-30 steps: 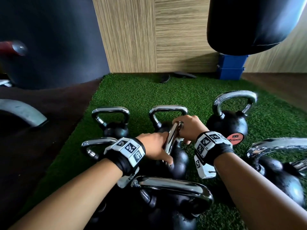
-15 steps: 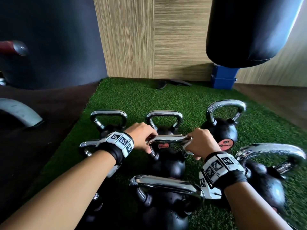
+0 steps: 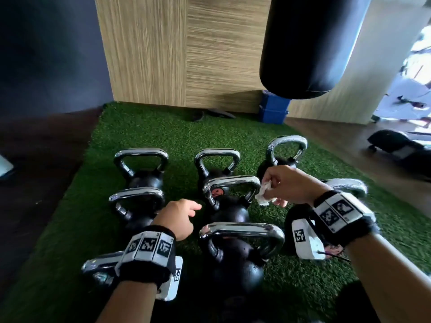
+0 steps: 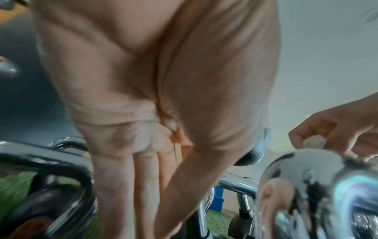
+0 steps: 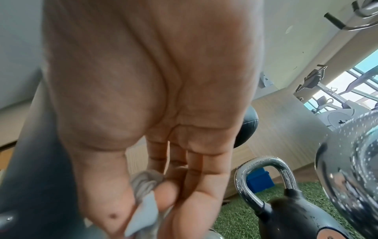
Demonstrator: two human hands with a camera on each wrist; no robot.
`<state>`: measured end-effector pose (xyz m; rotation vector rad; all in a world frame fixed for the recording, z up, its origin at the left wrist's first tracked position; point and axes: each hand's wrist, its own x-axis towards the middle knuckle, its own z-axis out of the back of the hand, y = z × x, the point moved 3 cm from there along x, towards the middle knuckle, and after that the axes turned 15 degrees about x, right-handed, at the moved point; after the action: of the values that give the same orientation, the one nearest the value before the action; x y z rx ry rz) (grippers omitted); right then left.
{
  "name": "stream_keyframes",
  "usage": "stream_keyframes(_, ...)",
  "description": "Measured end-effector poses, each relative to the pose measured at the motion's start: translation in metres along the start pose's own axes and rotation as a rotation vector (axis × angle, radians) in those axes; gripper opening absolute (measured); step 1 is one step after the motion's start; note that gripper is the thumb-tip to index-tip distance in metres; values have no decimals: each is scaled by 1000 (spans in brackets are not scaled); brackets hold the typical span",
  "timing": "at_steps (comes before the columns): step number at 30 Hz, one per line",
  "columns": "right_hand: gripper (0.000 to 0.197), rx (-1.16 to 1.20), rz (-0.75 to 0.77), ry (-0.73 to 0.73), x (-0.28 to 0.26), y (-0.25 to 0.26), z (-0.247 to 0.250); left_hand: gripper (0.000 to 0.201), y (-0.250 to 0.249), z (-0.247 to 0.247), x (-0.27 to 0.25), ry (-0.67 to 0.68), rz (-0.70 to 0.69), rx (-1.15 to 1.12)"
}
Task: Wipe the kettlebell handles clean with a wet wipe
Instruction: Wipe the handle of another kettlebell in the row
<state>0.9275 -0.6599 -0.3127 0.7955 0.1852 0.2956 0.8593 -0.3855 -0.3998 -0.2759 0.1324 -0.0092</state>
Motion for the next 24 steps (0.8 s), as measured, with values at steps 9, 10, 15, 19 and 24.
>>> stream_keyframes(9,23,-219,83,-97,-83,61,-14,74,0,-39,-25,222,96,-151)
stream_keyframes(10,23,-231,90,-91,-90,60,-14,77,-5,-45,-27,244,81,-165)
stream_keyframes(15,29,-137,228,-205,-98,46,-22,113,-18,-88,-36,297,23,-304)
stream_keyframes(19,24,-45,319,-171,-89,33,-32,127,-23,-112,-37,120,-25,-392)
stream_keyframes(24,17,36,338,-127,-79,24,-27,94,-29,-123,-40,-112,-75,-521)
